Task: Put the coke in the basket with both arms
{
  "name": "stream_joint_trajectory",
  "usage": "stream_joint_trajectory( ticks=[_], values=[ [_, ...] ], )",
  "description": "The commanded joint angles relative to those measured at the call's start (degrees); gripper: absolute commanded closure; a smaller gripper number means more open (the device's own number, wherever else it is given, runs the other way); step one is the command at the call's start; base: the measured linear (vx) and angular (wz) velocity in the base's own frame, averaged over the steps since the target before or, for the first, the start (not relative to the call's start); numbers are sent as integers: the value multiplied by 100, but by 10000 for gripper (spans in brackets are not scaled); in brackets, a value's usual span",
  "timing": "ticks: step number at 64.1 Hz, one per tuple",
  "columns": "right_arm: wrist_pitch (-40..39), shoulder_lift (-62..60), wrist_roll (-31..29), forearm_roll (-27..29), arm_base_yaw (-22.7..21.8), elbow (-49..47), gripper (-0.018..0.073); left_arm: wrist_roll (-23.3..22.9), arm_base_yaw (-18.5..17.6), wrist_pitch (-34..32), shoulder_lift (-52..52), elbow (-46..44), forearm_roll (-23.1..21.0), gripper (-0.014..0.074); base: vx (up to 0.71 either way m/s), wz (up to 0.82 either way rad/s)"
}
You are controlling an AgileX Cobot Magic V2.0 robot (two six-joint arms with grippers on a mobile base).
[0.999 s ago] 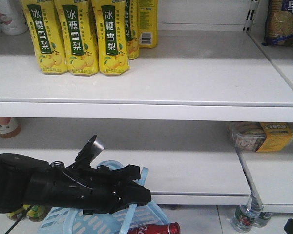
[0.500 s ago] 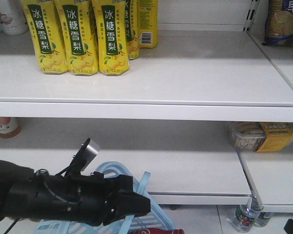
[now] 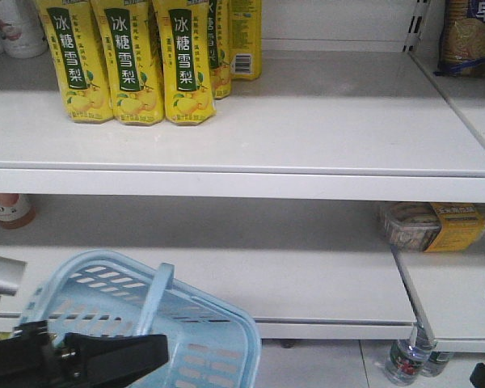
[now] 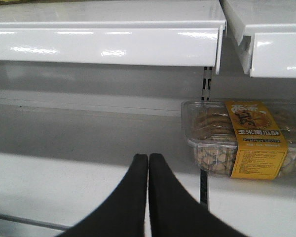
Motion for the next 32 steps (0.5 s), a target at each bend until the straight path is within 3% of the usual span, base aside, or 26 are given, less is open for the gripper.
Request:
stream_joint_trajectory(
  ticks=[1,6,13,18,32],
  values=[
    [-34,25,-10,205,-27,-156,569,344,60,-140,-587,-146,218,603,0,0],
    [-34,25,-10,205,-27,-156,569,221,60,-470,-903,-144,681,603,0,0],
    [-34,25,-10,205,-27,-156,569,-367,60,-987,-1217,-140,1422,603,0,0],
    [-40,25,-10,205,-27,-156,569,-1046,60,-1361,-1362,-140,2112,603,0,0],
    [-40,25,-10,205,-27,-156,569,-3364,76,-2327,-1437,154,4866,603,0,0]
  ],
)
